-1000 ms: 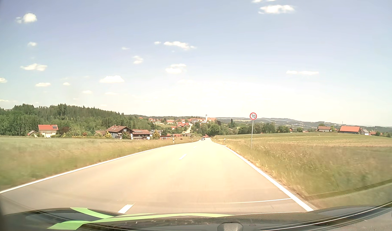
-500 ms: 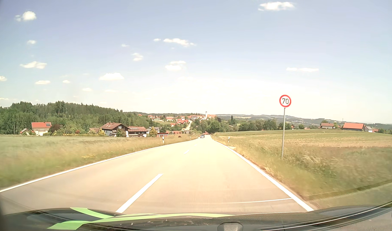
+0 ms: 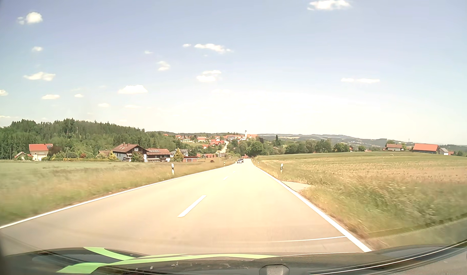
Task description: Follow the waypoints while adhering to traffic rules and regulations
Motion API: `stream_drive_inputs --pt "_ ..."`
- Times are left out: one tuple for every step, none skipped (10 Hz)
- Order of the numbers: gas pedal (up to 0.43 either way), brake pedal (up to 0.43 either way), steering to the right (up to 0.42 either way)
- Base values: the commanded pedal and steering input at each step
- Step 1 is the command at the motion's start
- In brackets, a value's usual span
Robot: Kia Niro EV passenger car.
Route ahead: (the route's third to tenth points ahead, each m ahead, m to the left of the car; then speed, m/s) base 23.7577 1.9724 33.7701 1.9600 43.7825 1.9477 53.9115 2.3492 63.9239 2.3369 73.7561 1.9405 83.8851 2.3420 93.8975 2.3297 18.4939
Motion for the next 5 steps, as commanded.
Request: stream_drive_inputs --pt "0.079 0.000 0.000" --pt "0.039 0.000 0.000" --pt "0.000 0.000 0.000" --pt "0.000 0.000 0.000" --pt "0.000 0.000 0.000"
